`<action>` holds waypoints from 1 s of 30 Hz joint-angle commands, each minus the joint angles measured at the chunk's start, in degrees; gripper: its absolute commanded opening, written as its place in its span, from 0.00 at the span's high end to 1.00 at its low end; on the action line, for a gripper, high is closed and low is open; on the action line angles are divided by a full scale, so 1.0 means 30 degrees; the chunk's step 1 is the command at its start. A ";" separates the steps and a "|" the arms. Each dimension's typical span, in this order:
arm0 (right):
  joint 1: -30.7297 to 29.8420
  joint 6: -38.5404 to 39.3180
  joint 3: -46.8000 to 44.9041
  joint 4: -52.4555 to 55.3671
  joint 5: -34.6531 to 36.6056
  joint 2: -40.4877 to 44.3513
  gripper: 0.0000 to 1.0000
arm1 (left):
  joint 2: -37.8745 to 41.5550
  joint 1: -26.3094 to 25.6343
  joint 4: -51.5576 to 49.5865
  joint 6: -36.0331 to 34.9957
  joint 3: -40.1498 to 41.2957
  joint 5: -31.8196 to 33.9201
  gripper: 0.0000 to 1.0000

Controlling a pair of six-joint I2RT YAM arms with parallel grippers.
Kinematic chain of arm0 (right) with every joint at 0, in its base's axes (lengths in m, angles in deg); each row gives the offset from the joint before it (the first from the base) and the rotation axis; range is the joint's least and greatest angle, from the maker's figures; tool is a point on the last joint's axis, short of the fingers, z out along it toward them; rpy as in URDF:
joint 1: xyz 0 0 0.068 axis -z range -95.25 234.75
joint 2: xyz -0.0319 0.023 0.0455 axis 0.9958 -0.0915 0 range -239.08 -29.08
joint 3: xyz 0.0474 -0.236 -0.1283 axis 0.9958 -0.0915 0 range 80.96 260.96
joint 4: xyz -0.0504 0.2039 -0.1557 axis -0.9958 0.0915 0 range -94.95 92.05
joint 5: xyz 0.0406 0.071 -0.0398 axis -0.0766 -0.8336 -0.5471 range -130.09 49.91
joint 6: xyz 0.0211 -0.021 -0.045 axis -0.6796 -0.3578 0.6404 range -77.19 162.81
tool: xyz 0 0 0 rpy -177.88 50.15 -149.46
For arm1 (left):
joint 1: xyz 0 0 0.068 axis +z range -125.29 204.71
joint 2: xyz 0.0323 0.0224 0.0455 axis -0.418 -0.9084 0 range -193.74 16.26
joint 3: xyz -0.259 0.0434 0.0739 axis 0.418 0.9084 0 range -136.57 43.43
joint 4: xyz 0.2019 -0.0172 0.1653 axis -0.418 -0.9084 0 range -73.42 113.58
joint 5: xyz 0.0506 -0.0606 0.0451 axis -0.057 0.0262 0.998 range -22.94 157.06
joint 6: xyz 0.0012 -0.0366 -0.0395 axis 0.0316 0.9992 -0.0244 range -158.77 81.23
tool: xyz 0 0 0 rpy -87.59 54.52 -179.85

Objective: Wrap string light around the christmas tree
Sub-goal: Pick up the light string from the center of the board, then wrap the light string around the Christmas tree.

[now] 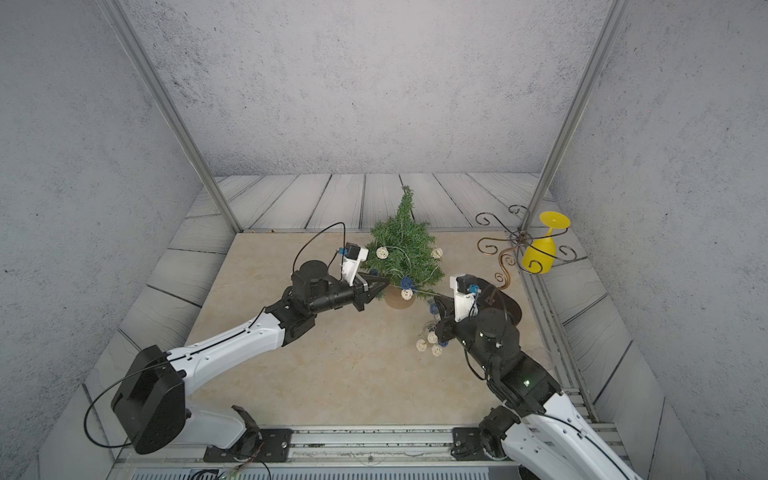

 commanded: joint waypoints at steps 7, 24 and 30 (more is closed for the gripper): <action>0.0027 0.1420 0.5927 0.2924 0.2640 -0.2598 1.00 | 0.0915 0.0196 -0.0549 0.0052 0.0207 0.2496 0.57; 0.0218 0.5403 1.5820 0.4766 0.4833 -0.9486 1.00 | 0.3464 0.0240 -0.5712 -0.2990 -0.3204 0.6032 0.23; 0.1822 0.5812 1.6883 0.4277 0.3580 -1.0938 1.00 | 0.1529 0.0569 -0.7520 -0.4838 -0.6638 0.4798 0.20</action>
